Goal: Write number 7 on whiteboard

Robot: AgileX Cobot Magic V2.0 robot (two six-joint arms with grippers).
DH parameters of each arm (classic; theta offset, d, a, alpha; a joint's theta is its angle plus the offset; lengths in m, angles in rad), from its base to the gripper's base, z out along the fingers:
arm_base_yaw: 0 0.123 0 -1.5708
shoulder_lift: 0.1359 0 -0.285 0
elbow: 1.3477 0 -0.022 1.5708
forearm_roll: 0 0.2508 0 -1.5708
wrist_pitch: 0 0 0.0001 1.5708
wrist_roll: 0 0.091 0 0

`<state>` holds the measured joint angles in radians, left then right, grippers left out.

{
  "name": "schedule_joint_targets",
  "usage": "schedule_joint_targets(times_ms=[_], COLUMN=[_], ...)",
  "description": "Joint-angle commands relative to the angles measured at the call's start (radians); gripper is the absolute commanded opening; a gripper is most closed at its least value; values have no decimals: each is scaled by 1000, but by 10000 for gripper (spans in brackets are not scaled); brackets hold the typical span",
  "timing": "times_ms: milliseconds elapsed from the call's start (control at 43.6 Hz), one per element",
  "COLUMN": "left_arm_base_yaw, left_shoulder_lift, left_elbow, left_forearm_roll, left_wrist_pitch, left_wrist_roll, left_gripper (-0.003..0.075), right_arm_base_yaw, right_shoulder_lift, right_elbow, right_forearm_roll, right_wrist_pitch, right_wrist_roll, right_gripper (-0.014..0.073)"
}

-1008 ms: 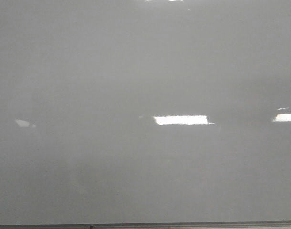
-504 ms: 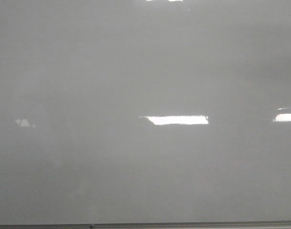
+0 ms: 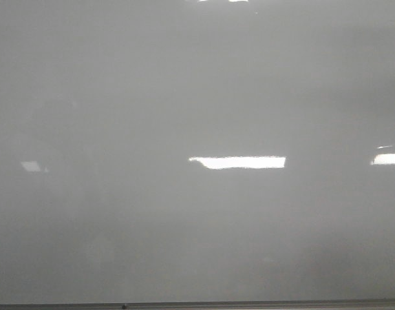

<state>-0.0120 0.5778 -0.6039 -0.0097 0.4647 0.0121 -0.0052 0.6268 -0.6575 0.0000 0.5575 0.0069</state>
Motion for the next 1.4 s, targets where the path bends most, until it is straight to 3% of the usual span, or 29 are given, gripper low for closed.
schedule_joint_targets(times_ms=[0,137,206,275,389,504,893,1375], left_arm_base_yaw=[-2,-2,-2,-2,-2,-2,-2,-38], left_shoulder_lift=[40,90,116,147,191,247,510,775], left_elbow=[-32,-32,-32,-35,-46,-76,-210,-265], left_forearm_roll=[-8,-32,-32,-32,-32,-32,-32,-30], left_wrist_pitch=[-75,-73,-73,-73,-65,-59,-85,-307], left_wrist_roll=[-12,-12,-12,-12,-12,-12,-6,-6], left_gripper=[-20,-15,31,132,398,561,564,564], right_arm_base_yaw=[-7,-7,-6,6,39,71,131,131], right_shoulder_lift=[30,41,41,41,41,41,41,41], right_elbow=[-32,-32,-32,-32,-32,-33,-33,-33], right_forearm_roll=[-6,0,0,0,0,16,20,20], right_wrist_pitch=[-42,-12,-12,-12,-6,7,7,3], right_wrist_roll=[-33,-46,-46,-46,-46,-46,-46,-46], right_gripper=[-67,-51,27,158,462,610,612,612])
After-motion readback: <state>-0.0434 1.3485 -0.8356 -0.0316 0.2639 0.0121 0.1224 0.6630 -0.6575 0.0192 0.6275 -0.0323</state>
